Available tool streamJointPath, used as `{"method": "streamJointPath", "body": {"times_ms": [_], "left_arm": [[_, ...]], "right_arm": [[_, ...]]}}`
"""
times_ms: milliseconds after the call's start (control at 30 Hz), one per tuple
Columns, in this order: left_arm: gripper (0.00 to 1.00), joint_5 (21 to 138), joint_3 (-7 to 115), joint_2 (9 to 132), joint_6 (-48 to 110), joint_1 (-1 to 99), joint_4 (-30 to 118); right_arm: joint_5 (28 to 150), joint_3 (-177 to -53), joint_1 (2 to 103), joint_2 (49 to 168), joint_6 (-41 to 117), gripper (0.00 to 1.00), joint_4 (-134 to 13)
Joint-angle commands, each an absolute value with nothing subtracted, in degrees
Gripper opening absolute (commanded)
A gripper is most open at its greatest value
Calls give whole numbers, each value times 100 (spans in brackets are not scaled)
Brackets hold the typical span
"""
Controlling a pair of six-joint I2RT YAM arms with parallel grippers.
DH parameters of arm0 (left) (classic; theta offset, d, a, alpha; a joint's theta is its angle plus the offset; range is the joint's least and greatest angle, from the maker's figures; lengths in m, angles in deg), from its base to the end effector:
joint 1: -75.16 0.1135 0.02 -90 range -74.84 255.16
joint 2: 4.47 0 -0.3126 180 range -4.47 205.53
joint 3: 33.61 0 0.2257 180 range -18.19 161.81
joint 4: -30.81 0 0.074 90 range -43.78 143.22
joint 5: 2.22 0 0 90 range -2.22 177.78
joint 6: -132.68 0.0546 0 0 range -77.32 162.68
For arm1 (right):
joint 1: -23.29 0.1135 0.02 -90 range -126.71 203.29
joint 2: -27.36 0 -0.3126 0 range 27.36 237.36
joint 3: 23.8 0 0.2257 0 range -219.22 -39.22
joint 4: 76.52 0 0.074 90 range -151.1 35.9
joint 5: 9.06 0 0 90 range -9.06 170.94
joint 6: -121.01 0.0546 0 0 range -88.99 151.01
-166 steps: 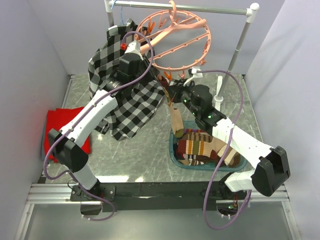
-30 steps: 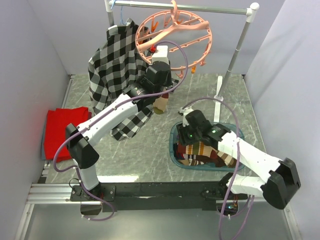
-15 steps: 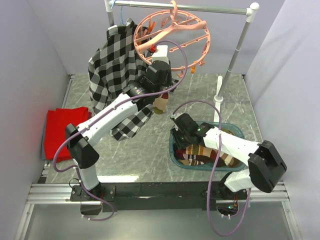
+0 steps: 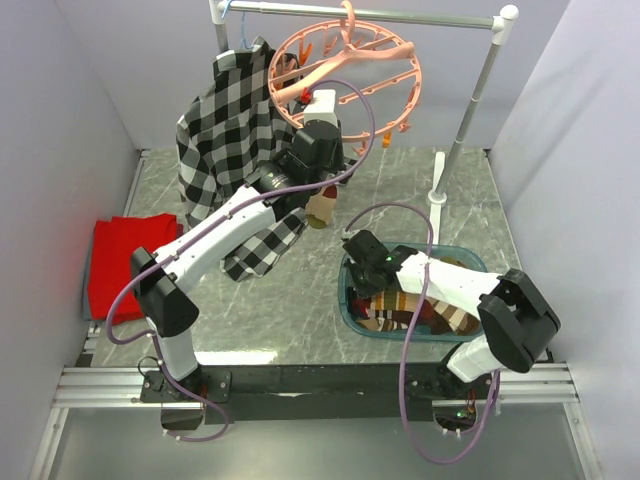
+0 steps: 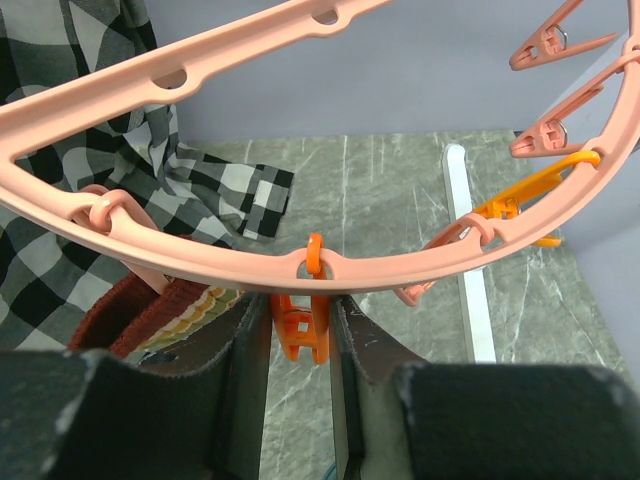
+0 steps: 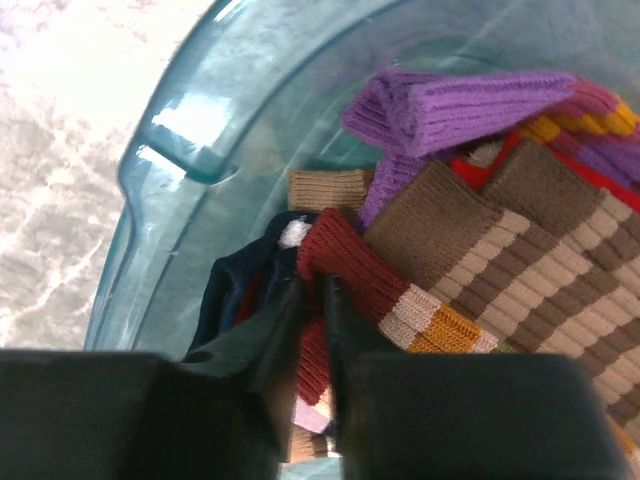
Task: Clip the socks to the hanger
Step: Pick up the sock from the bin.
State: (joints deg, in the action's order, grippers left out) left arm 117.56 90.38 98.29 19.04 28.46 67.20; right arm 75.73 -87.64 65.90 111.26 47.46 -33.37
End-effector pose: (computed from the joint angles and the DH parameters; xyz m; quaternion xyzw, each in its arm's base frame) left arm 0.3054 -0.2846 0.4684 0.0004 0.7833 -0.1714 0.5976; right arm 0.1922 0.1701 0.2323 -0.2097 0.9490 0.0756 0.2232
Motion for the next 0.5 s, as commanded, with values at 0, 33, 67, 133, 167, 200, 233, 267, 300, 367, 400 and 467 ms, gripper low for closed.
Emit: {"method": "streamJointPath", "body": {"times_ms": [0, 33, 67, 133, 167, 200, 233, 267, 300, 367, 400, 467], "left_arm": [[1, 11723, 9255, 9774, 1904, 2858, 6626], [1, 11714, 9272, 9774, 1895, 2858, 6652], [1, 11705, 9299, 9774, 1904, 2867, 6661], [1, 11714, 9299, 9748, 1912, 2858, 6662], [1, 11723, 9290, 9722, 1921, 2858, 6653], [1, 11723, 9290, 9713, 1921, 2867, 6653], [1, 11723, 9290, 9713, 1921, 2858, 6653], [1, 11714, 9316, 9713, 1921, 2867, 6661], [1, 11696, 9334, 9713, 1921, 2867, 6670], [1, 11687, 9369, 9722, 1921, 2858, 6714], [1, 11661, 9369, 9722, 1913, 2867, 6714], [1, 11635, 9378, 9722, 1886, 2858, 6749]], "right_arm": [[7338, -8791, 6618, 11139, 4920, 15, -3262], [7321, -8808, 6618, 11104, 4912, 8, -3236], [7303, -8834, 6626, 11051, 4911, 4, -3166], [7216, -8879, 6618, 10840, 4920, 0, -3104], [7189, -8905, 6618, 10761, 4929, 0, -3034], [7154, -8966, 6618, 10595, 4946, 0, -2990], [7154, -8993, 6626, 10506, 4964, 0, -2955], [7162, -9028, 6609, 10401, 4982, 0, -2911], [7180, -9080, 6609, 10200, 5034, 0, -2893], [7311, -9116, 6565, 9997, 5061, 0, -2945], [7399, -9133, 6530, 9796, 5043, 0, -2989], [7636, -9160, 6416, 9601, 5078, 0, -3103]]}}
